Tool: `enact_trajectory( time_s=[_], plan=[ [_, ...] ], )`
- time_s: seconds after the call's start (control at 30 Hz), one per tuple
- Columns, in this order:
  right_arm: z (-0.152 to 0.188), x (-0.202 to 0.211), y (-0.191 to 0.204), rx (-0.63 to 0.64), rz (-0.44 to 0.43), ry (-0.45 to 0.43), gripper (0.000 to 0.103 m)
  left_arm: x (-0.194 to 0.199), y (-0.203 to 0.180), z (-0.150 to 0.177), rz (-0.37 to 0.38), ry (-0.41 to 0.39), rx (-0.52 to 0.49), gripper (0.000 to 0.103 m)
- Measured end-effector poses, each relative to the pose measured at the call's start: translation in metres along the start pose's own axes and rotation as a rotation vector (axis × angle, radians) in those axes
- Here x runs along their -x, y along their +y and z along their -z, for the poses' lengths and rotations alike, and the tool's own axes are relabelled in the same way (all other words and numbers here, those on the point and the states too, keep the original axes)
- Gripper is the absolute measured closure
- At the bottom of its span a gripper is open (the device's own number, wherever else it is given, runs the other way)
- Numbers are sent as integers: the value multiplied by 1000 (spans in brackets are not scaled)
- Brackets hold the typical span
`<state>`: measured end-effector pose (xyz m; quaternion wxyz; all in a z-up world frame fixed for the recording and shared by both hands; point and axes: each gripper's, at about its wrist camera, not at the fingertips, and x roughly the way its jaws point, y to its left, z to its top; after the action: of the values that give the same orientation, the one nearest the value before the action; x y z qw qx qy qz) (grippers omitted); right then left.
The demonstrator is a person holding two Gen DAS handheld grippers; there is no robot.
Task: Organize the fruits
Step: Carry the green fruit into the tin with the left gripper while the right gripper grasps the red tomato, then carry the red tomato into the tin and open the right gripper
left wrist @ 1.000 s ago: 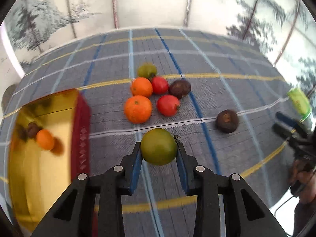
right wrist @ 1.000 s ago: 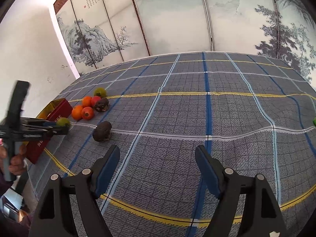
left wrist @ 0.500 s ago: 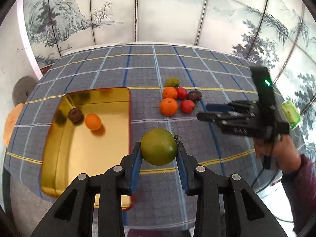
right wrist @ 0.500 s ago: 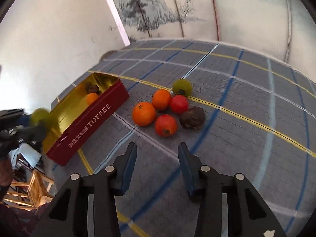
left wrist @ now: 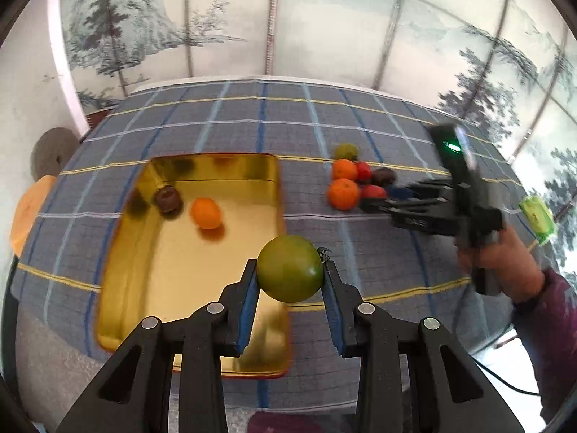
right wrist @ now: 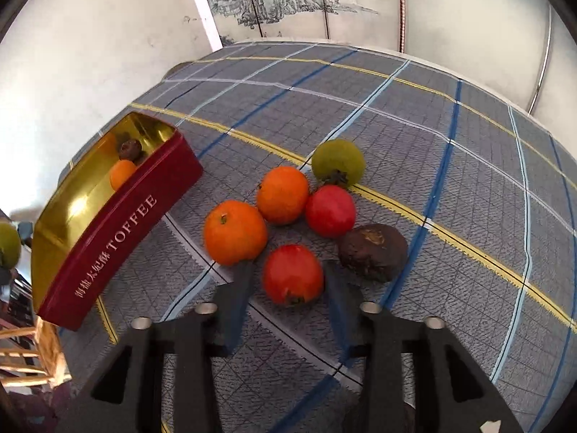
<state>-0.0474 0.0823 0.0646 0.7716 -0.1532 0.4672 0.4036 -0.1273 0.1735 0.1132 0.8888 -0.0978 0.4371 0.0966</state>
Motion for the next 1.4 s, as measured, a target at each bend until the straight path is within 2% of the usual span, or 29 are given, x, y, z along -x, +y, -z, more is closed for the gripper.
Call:
enact_trajectory(
  time_s=[0.23,0.47,0.7,1.0,1.27,1.4],
  plan=[
    [37,44,18,-33,-24,-81,75,-9,56,6,-108,14,59,68],
    [75,79,32,-88,-81,-133,75,-32,82,11,-166,38,63,67],
    [81,99,41,-86,-91,-164,75,-52,89,8,-195,52,52,67],
    [80,106,52,-76,-106,-173,75,-65,91,-5,-224,45,4,66],
    [74,109,62,-64,-115,-181,75,-76,96,-15,-231,68,-10,65],
    [72,111,66,-55,-120,-182,75,-74,98,-18,-241,53,-11,56]
  ],
)
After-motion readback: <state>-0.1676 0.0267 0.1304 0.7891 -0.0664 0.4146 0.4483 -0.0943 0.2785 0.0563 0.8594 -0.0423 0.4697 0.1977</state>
